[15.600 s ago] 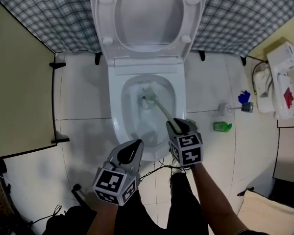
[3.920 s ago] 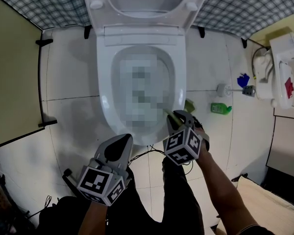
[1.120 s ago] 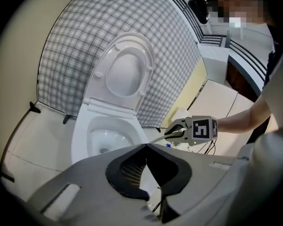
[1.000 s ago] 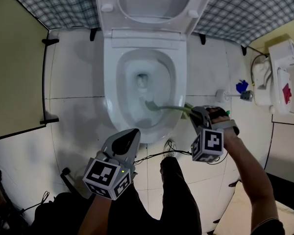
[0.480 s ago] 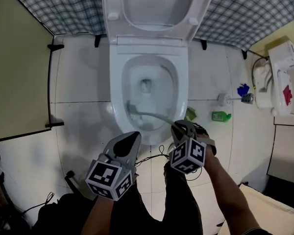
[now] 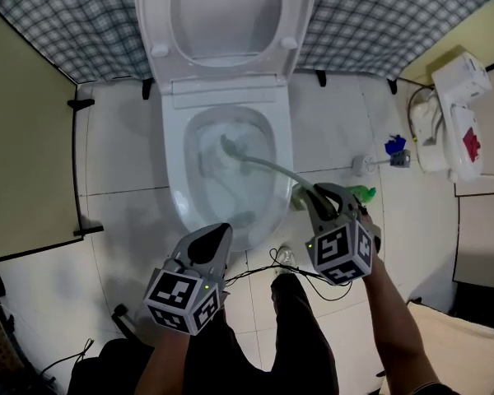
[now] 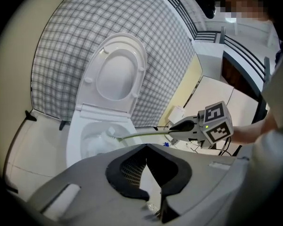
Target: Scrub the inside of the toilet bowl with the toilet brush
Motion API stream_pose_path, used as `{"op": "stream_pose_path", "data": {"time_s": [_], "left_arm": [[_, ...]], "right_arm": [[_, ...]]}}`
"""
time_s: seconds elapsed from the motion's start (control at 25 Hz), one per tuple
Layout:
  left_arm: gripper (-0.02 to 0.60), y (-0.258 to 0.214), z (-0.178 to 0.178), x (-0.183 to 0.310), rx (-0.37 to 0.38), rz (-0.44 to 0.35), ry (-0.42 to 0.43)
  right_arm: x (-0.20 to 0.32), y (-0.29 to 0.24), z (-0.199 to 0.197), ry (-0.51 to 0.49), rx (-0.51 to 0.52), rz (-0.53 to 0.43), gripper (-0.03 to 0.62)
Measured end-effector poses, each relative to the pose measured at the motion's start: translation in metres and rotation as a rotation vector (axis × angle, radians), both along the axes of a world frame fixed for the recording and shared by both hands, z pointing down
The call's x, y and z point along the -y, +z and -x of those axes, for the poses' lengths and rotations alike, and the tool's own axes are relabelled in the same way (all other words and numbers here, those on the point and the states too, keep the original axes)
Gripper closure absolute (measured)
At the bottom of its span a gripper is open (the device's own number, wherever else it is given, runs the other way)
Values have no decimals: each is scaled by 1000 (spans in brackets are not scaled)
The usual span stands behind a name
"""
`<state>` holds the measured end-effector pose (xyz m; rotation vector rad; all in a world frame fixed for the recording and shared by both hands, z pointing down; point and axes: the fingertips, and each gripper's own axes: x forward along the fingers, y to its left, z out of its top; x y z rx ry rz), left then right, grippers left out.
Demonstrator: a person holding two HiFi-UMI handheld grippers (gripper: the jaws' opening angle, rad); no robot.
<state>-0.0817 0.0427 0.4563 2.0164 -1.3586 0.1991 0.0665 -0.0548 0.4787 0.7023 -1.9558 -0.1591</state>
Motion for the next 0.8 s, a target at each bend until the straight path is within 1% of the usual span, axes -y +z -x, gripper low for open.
{"op": "stream_pose_path", "data": {"time_s": [0.12,0.24,0.32,0.4,0.48,0.6,0.68,0.8], "left_arm": [[575,-11,-25,16,10,-16,57],[575,-23,-60,32,13,-29,118],[575,-27,-85,40,11,-39,174],[575,-27,-113,45,6,-42,226],[576,-22,-142,45,-4,-34,268],[576,-5,-178,41,-13,-1,316],[576,7,-197,38,-11,26,341],[575,21,-219,36,-12,55,358]], "right_arm": [[14,-29,-32,97,73,-29,517],[22,-53,-72,174,113,-60,517],[22,-62,-103,232,119,-83,517],[19,-62,-137,280,100,-90,517],[14,-50,-174,316,65,-76,517],[3,-16,-220,344,10,-28,517],[-6,12,-243,360,-21,20,516],[-14,52,-265,373,-53,73,516]]}}
